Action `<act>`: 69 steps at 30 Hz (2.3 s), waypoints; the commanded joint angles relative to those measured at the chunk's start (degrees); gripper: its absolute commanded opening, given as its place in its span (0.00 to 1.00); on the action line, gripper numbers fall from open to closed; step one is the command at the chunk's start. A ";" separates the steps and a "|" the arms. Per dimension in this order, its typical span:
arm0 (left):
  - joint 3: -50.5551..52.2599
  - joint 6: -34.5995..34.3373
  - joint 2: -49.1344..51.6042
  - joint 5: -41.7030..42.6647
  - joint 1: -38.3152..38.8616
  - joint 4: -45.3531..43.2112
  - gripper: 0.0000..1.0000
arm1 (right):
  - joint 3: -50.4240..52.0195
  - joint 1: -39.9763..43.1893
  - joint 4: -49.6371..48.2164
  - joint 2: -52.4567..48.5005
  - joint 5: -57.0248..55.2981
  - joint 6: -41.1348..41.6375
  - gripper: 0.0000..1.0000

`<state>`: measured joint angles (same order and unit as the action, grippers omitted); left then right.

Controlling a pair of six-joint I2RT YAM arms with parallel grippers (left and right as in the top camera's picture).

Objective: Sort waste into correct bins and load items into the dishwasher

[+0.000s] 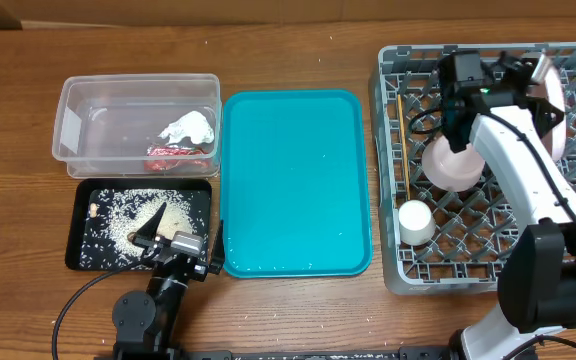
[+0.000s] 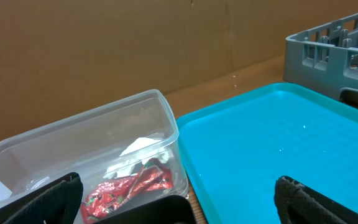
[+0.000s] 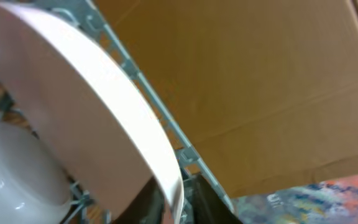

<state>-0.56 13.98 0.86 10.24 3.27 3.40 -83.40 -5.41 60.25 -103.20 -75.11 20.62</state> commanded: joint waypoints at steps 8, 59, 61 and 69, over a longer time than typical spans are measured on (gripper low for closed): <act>0.28 0.85 -0.61 -0.17 -0.35 -0.07 1.00 | 0.15 -1.07 8.28 0.31 6.88 7.82 0.38; 0.28 0.85 -0.61 -0.15 -0.35 -0.07 1.00 | 1.66 -27.80 9.40 57.44 57.24 -6.69 1.00; 0.28 0.85 -0.61 -0.17 -0.37 -0.07 1.00 | 3.67 -23.80 5.27 60.19 60.19 -11.15 1.00; 0.28 0.85 -0.61 -0.17 -0.37 -0.07 1.00 | 17.20 -7.93 -6.80 72.72 70.55 -16.15 1.00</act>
<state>-0.56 13.98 0.86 10.24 3.27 3.38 -71.46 -17.56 55.48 -34.33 -8.71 7.18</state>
